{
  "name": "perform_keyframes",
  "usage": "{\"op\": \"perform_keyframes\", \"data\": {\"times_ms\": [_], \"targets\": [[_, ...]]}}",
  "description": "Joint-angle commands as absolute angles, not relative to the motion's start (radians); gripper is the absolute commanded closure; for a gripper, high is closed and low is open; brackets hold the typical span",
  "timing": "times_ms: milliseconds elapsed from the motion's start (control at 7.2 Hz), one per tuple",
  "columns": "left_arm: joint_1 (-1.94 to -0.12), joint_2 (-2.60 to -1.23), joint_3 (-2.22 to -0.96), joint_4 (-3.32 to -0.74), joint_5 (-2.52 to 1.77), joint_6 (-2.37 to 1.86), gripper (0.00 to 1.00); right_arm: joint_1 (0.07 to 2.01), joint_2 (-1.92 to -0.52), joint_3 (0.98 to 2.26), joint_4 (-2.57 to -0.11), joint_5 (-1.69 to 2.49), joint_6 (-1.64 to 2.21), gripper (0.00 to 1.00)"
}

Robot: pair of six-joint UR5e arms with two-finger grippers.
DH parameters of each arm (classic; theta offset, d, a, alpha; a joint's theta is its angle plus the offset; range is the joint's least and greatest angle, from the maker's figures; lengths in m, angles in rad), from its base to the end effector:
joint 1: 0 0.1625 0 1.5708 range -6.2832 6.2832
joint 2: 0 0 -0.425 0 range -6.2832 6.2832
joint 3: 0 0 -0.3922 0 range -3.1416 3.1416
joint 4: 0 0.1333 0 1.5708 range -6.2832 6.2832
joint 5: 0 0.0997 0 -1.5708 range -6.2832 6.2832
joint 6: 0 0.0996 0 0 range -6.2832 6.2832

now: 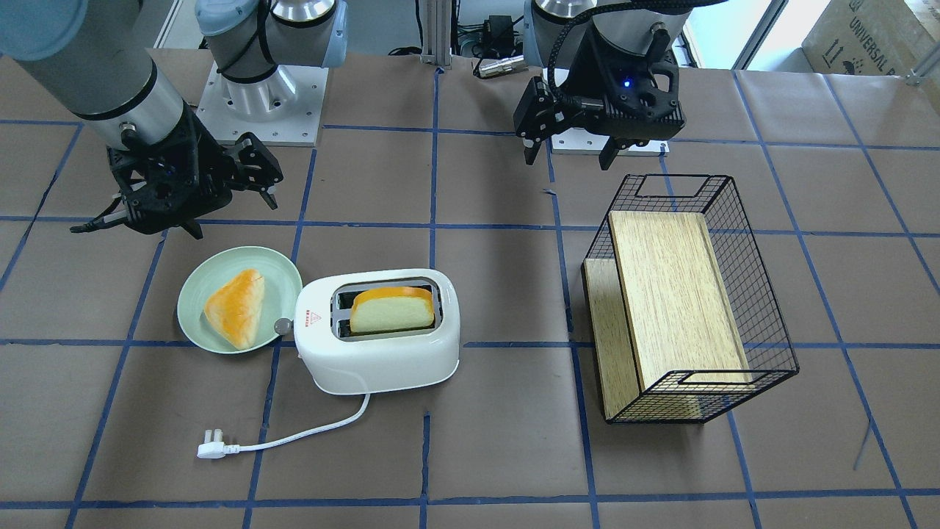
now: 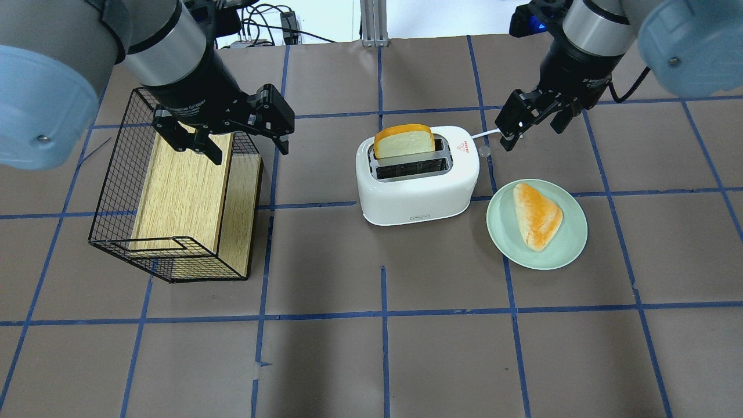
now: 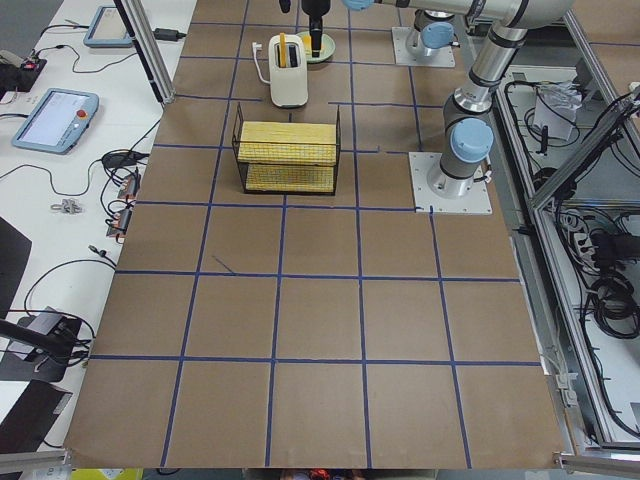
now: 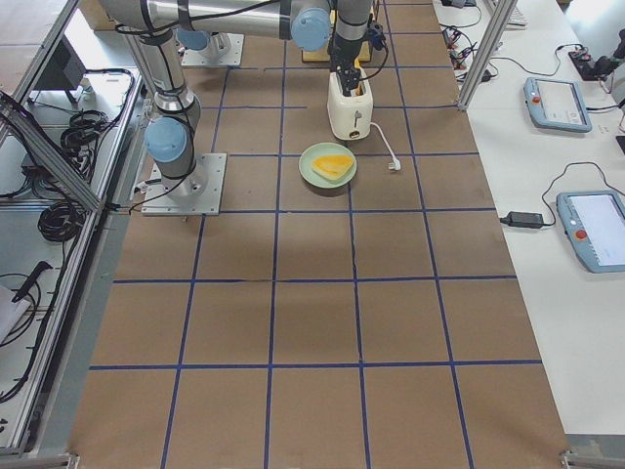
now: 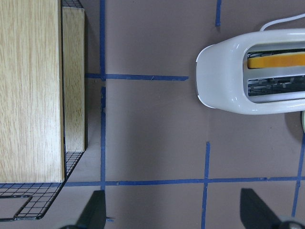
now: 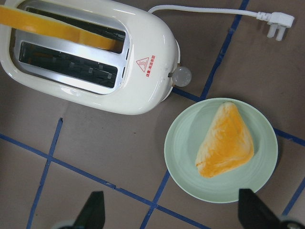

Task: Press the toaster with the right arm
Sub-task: 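Raise the right gripper away from the toaster lever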

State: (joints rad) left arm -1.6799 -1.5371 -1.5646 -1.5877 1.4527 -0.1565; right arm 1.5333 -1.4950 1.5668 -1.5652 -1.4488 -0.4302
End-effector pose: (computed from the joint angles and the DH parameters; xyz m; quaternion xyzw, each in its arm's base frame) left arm -0.1964 -0.4609 0.5063 0.0230 -0.9979 0.0036 0.0600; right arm 0.1260 -0.5202 0.4519 -0.1923 0.9787 0.0235 0.0682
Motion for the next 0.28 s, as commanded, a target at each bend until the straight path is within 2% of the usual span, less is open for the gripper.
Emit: {"op": "perform_keyframes", "data": {"times_ms": [0, 139], "targets": [[-1.680, -1.537, -1.565, -1.588, 1.453, -0.156, 0.00, 1.535, -1.496, 1.568, -1.565, -1.445, -0.393, 0.00], [-1.681, -1.537, -1.565, -1.588, 1.451, -0.156, 0.00, 1.536, -1.496, 1.568, -1.566, -1.442, -0.393, 0.00]]}}
